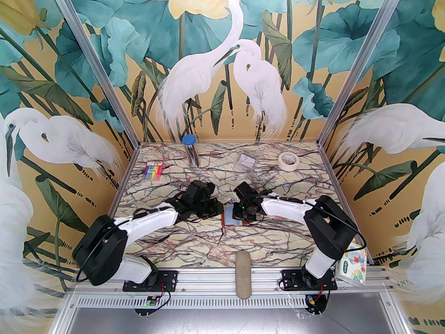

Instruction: Put the credit cards into the card holder

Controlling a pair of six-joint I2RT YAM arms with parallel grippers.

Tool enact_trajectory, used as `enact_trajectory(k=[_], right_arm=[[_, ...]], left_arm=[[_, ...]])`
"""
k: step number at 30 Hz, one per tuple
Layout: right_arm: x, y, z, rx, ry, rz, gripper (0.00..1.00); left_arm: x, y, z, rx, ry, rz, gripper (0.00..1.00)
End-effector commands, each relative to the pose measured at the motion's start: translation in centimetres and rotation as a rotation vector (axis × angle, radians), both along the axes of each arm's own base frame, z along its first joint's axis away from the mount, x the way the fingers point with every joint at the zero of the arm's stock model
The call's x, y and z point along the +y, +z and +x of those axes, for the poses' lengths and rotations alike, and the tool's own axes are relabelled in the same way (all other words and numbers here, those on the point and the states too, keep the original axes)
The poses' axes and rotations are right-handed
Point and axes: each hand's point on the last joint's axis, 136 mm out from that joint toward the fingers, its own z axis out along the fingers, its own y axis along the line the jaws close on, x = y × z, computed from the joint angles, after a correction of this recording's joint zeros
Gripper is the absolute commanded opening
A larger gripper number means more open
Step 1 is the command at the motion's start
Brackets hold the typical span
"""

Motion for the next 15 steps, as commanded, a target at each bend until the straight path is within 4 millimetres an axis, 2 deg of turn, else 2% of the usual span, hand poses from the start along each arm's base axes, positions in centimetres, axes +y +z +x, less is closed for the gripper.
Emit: enact_trajectory(k=[1, 9, 15], right_arm=[[-0.4, 1.5, 0.6, -0.038, -0.001, -0.005, 0.17], [-2.1, 1.8, 1.0, -0.027, 0.005, -0.008, 0.2], [-3.3, 1.8, 1.1, -0.019, -0.002, 0.012, 0.26]], left_arm=[[-1.5, -0.6, 0.6, 0.017, -0.018, -0.04, 0.08], [-1.3, -5.0, 0.9, 0.08, -0.002, 0.033, 0.06], [-0.7, -6.5, 0.8, 0.091, 0.017, 0.068, 0.06]])
